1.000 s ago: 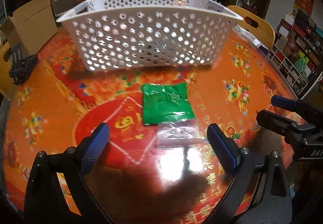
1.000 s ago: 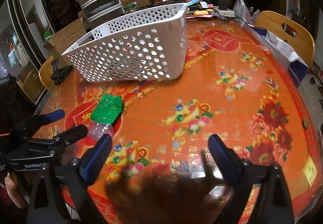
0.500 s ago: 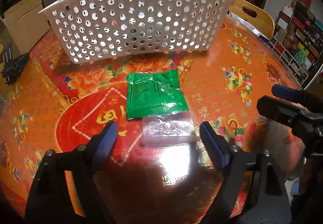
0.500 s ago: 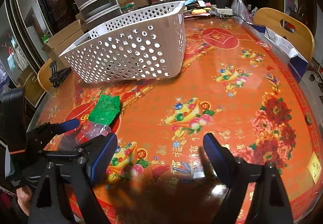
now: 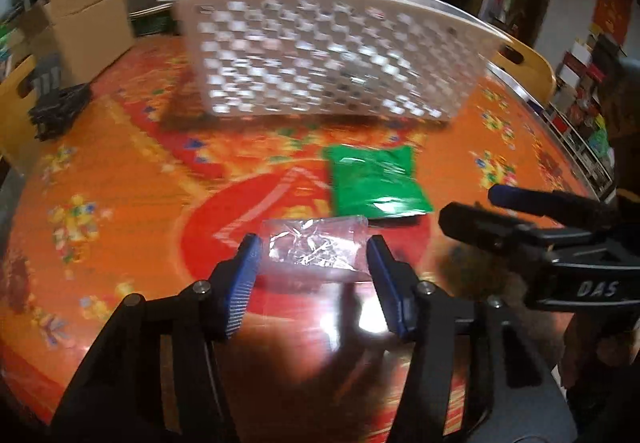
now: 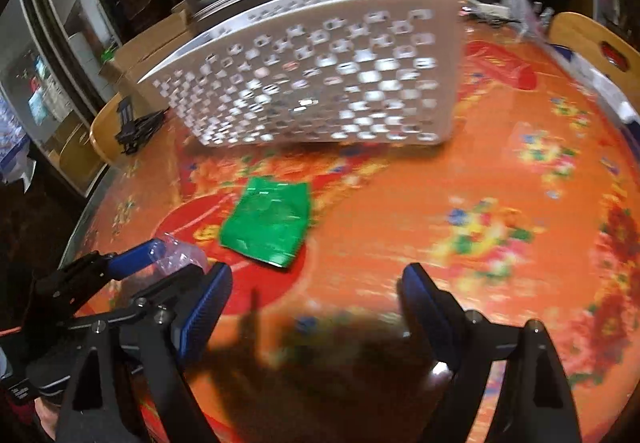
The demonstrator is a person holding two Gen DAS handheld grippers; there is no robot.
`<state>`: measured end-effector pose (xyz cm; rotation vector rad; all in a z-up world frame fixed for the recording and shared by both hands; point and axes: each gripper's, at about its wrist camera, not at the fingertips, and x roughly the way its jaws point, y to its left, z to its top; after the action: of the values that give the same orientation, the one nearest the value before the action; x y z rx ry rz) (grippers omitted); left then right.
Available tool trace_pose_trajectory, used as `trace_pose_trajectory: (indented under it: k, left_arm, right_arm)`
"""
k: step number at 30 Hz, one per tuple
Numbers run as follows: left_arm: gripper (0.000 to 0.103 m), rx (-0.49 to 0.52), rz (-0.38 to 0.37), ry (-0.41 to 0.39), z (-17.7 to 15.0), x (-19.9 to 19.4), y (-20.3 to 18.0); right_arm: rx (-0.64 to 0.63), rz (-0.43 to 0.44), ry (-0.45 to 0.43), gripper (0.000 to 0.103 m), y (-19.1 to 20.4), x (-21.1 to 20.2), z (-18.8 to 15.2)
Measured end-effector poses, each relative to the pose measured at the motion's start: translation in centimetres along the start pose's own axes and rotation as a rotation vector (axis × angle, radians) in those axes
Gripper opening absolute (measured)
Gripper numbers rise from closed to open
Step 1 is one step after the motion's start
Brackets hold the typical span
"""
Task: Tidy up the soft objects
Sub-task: 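Grasp the clear plastic bag with the left gripper while the right grasps the green packet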
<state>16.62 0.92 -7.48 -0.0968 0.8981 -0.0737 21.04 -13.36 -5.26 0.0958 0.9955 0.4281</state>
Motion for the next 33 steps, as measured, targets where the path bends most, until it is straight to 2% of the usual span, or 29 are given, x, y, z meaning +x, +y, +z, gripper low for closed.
trace_pose_trajectory:
  k: [5, 10, 13, 15, 19, 25, 27, 29, 33]
  left_arm:
    - [0.052, -0.084, 0.033, -0.019, 0.2, -0.8, 4.6]
    - [0.052, -0.120, 0.031, -0.029, 0.1, -1.1, 7.0]
    - [0.052, -0.134, 0.022, -0.025, -0.1, -0.8, 7.5]
    - [0.053, -0.139, 0.015, -0.019, -0.3, -0.8, 7.7]
    - [0.053, -0.147, 0.004, -0.020, -0.6, -0.6, 7.5]
    - [0.053, -0.157, -0.004, -0.016, -0.9, -0.4, 7.5]
    - [0.053, -0.157, -0.006, -0.014, -1.0, -0.3, 7.4]
    - [0.053, -0.156, -0.008, -0.014, -1.0, -0.3, 7.2]
    - [0.053, -0.153, -0.007, -0.017, -0.9, -0.4, 6.9]
  right_arm:
    - [-0.047, 0.002, 0.032, 0.087, 3.1, 2.8, 1.4]
    - [-0.077, -0.062, 0.037, 0.087, 4.6, 4.5, 2.4]
    - [-0.129, -0.120, 0.037, 0.080, 5.8, 5.1, 2.3]
    - [-0.163, -0.160, 0.033, 0.072, 6.5, 5.4, 2.1]
    - [-0.192, -0.193, 0.023, 0.067, 7.0, 5.7, 1.9]
    - [-0.214, -0.184, 0.012, 0.059, 6.9, 5.5, 1.3]
    - [-0.218, -0.176, 0.008, 0.050, 6.7, 5.1, 1.2]
    - [-0.223, -0.162, 0.008, 0.047, 6.6, 4.9, 1.0]
    - [-0.213, -0.123, 0.000, 0.035, 5.7, 4.1, 0.7]
